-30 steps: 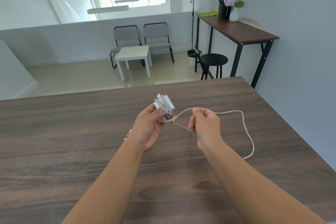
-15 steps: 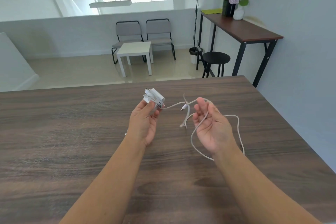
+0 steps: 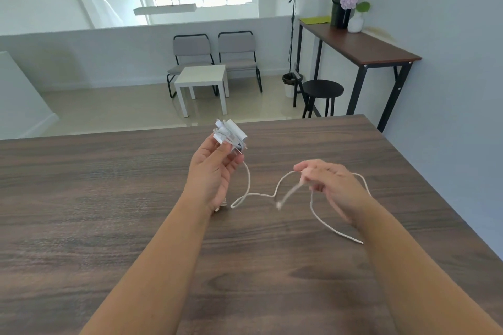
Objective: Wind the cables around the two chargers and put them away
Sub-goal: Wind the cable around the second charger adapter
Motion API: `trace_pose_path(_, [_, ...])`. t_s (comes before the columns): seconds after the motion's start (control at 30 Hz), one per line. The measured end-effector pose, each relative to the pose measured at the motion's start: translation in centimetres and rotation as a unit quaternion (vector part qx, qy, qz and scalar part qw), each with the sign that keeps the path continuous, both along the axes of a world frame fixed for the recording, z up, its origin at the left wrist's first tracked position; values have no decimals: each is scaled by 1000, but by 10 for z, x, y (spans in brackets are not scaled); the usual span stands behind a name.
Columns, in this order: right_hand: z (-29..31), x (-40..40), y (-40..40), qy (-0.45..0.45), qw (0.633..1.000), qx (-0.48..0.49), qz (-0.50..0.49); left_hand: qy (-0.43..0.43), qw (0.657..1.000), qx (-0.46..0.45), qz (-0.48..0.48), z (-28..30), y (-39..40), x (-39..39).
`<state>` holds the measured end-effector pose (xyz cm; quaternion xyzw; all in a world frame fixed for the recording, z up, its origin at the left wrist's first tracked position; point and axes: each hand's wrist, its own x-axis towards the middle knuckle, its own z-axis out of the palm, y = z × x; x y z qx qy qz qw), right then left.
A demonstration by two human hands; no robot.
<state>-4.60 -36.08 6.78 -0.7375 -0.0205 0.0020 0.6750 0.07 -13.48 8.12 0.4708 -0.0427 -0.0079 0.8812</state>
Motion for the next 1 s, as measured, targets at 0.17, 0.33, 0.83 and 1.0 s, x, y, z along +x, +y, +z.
trace_pose_path(0.17, [15, -3, 50, 50, 992, -46, 111, -15, 999, -7, -46, 5, -8, -10])
trace_pose_path(0.33, [12, -2, 78, 112, 973, 136, 148, -27, 999, 15, -45, 5, -5, -13])
trace_pose_path(0.83, [63, 1, 39, -123, 938, -312, 87, -77, 941, 331, -12, -4, 17, -13])
trace_pose_path(1.0, [72, 0, 33, -148, 940, -294, 95, -36, 978, 204, -17, -4, 11, -15])
